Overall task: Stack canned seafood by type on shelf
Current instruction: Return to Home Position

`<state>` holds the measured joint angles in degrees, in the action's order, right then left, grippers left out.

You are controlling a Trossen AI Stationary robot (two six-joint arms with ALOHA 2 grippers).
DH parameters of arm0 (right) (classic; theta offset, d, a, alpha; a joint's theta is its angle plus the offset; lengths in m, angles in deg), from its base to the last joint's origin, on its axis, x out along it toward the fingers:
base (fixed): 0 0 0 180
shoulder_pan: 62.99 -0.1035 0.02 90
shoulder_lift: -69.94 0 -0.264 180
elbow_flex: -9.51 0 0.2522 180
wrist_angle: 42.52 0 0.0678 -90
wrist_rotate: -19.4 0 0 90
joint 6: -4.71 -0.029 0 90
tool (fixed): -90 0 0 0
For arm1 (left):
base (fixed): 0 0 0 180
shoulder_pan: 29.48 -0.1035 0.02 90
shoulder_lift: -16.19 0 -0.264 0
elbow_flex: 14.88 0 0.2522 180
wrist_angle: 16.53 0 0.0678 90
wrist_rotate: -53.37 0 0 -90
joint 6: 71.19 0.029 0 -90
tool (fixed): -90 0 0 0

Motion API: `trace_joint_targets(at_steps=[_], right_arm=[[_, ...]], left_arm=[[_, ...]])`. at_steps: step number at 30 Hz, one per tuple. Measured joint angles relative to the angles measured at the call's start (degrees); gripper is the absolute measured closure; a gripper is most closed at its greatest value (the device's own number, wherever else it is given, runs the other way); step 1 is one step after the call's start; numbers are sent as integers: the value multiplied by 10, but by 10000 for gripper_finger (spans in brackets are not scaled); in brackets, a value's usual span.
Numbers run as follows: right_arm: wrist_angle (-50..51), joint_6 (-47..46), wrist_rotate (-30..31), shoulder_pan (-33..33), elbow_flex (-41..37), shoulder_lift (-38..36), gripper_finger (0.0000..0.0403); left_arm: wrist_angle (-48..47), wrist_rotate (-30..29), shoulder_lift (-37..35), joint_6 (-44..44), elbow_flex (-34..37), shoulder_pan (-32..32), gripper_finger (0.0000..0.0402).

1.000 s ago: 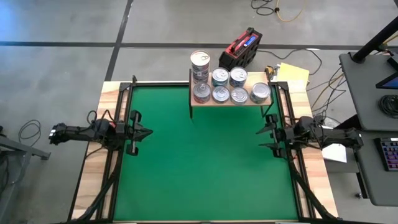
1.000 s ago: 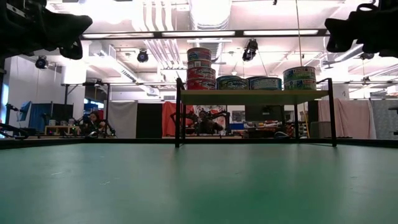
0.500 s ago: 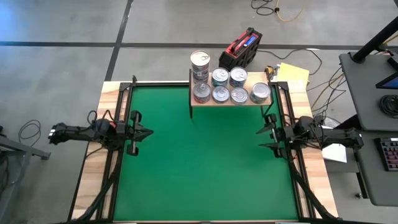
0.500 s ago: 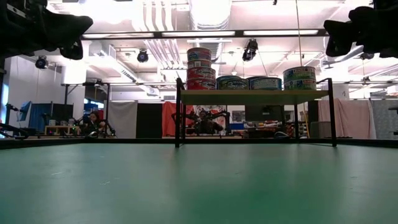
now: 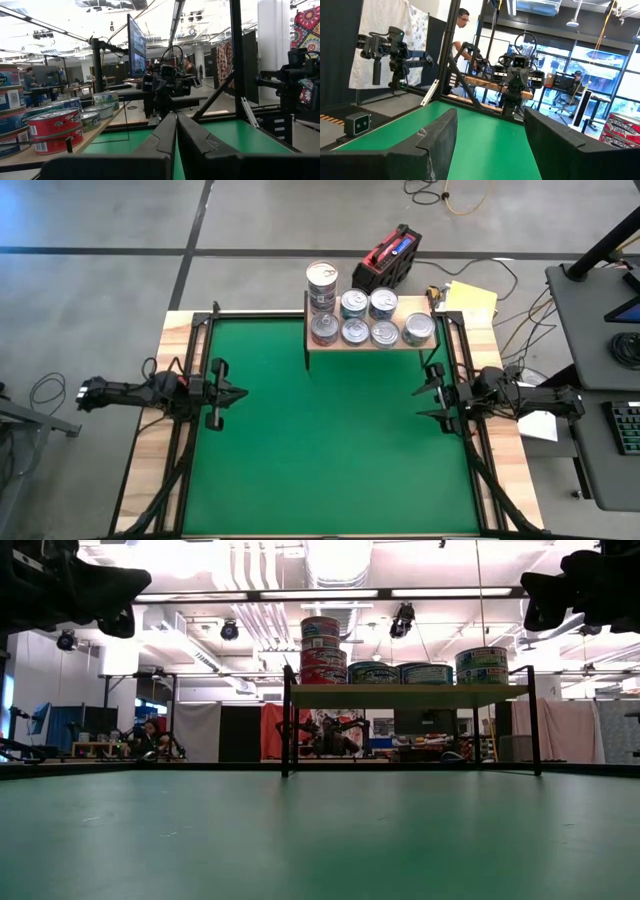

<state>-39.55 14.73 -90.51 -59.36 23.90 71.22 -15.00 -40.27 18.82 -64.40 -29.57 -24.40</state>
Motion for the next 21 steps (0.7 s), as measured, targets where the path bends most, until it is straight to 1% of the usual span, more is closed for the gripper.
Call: trace_joint_targets(at_steps=[21], right_arm=[[0,0,0,0,0,0,184]], left_arm=[[0,0,32,0,0,0,402]])
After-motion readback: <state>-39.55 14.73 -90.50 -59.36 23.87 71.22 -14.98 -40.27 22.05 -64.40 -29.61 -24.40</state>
